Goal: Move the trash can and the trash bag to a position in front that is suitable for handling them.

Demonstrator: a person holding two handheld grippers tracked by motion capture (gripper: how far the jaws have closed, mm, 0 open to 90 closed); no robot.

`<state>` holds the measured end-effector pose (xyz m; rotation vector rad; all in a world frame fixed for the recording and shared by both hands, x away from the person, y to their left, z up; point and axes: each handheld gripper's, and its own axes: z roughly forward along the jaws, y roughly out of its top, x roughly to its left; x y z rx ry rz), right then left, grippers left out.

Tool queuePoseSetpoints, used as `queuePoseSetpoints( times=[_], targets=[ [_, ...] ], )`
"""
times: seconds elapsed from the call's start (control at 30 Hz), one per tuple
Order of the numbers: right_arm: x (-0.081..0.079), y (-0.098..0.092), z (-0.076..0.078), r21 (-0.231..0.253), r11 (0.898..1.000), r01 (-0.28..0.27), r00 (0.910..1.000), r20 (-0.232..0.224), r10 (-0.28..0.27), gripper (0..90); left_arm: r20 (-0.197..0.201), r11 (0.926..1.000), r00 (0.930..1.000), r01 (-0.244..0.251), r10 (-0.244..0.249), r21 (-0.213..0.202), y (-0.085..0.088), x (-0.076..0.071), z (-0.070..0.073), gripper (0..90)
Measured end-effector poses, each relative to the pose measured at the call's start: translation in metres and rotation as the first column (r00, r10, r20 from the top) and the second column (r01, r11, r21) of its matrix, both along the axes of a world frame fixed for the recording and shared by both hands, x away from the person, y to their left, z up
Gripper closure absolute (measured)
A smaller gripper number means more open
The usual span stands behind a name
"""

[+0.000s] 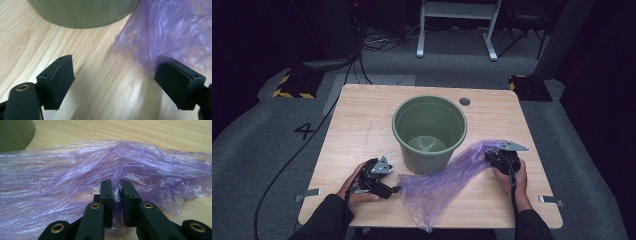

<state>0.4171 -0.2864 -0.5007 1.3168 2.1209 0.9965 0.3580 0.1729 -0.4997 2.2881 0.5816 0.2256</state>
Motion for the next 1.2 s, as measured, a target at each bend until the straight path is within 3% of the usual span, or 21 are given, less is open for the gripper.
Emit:
queuePoseSetpoints(
  times=[0.1, 0.27, 0.6, 0.77, 0.93, 1.2],
  targets=[
    [0.0, -0.007, 0.001, 0.01, 0.999, 0.031, 0.9994, 0.015, -0.031, 83.8, 0.017, 0.9994, 0.9998, -0.007, 0.007, -0.034, 0.004, -0.005, 0.007, 15.7],
    [-0.001, -0.021, 0.004, 0.038, 0.997, 0.064, 0.9975, 0.026, -0.065, 85.4, 0.033, 0.9991, 0.9988, -0.034, 0.035, -0.024, 0.009, -0.008, 0.01, 15.8],
    [-0.002, -0.029, 0.004, 0.044, 0.998, 0.047, 0.9979, 0.043, -0.049, 86.2, 0.006, 0.9906, 0.9906, -0.137, 0.137, -0.001, 0.038, -0.006, 0.002, 15.7],
    [0.0, -0.031, 0.003, 0.038, 0.998, 0.044, 0.9981, 0.04, -0.046, 86.2, -0.004, 0.9902, 0.9908, -0.135, 0.135, 0.034, 0.04, -0.009, -0.001, 15.7],
    [0.001, -0.033, 0.005, 0.039, 0.999, 0.038, 0.9981, 0.048, -0.04, 88.5, 0.006, 0.9887, 0.9887, -0.15, 0.15, 0.003, 0.042, -0.01, -0.005, 14.7],
    [0.002, -0.033, 0.009, 0.035, 0.999, 0.022, 0.9972, 0.07, -0.024, 89.5, -0.001, 0.9888, 0.9888, -0.149, 0.149, 0.005, 0.041, -0.005, -0.005, 12.9]
  ],
)
